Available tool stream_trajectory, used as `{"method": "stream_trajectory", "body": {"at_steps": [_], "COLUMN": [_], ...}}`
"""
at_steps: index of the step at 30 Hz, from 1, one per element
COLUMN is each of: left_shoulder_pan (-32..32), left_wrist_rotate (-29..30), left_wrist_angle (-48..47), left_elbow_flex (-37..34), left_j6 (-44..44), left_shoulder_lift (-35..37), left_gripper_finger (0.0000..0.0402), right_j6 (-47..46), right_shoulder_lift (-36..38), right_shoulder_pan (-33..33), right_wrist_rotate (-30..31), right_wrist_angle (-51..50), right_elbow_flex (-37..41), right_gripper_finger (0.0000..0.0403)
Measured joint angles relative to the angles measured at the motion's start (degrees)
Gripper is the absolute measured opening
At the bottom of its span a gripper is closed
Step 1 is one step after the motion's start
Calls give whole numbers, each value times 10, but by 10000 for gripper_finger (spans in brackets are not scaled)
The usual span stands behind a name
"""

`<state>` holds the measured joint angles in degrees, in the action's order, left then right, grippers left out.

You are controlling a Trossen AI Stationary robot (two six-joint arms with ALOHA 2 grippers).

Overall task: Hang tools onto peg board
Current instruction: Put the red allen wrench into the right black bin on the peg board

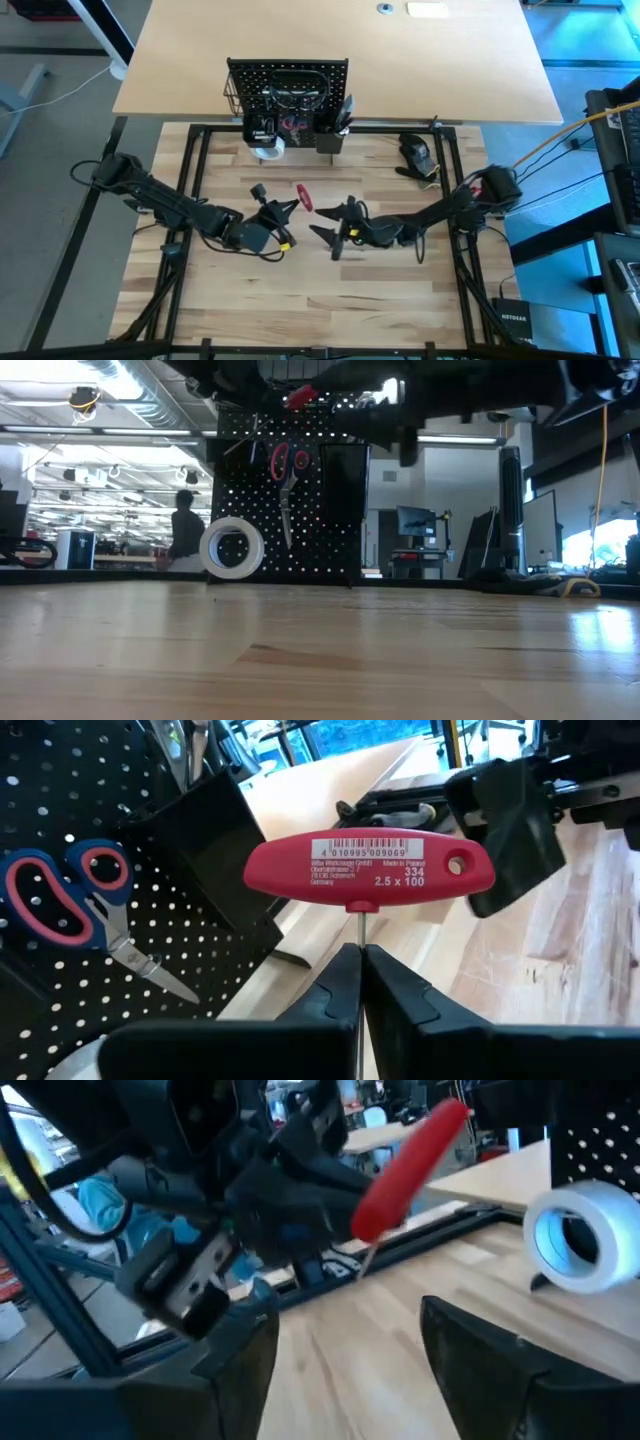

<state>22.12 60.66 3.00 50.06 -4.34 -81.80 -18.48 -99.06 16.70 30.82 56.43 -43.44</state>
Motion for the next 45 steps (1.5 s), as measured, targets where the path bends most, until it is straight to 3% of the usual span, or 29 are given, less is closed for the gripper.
{"method": "stream_trajectory", "body": {"at_steps": [10, 22, 28, 38, 45], "left_shoulder_pan": [0, -1, -1, -1, 0], "left_wrist_rotate": [2, 4, 2, -1, -3], "left_wrist_angle": [9, 6, 6, 6, 2], "left_elbow_flex": [0, 1, 1, 1, 1], "left_j6": [2, 2, 2, 7, 7], "left_shoulder_lift": [0, 0, 0, 0, 0], "left_gripper_finger": [0, 0, 0, 0, 0], "right_j6": [68, 65, 38, 33, 33], "right_shoulder_lift": [-32, -32, -32, -32, -28], "right_shoulder_pan": [-15, -28, -28, -28, -21], "right_wrist_rotate": [36, 32, 26, 56, 64], "right_wrist_angle": [3, -5, -8, -12, -68], "right_elbow_flex": [-82, -87, -87, -87, -86], "right_gripper_finger": [217, 158, 158, 197, 197]}}
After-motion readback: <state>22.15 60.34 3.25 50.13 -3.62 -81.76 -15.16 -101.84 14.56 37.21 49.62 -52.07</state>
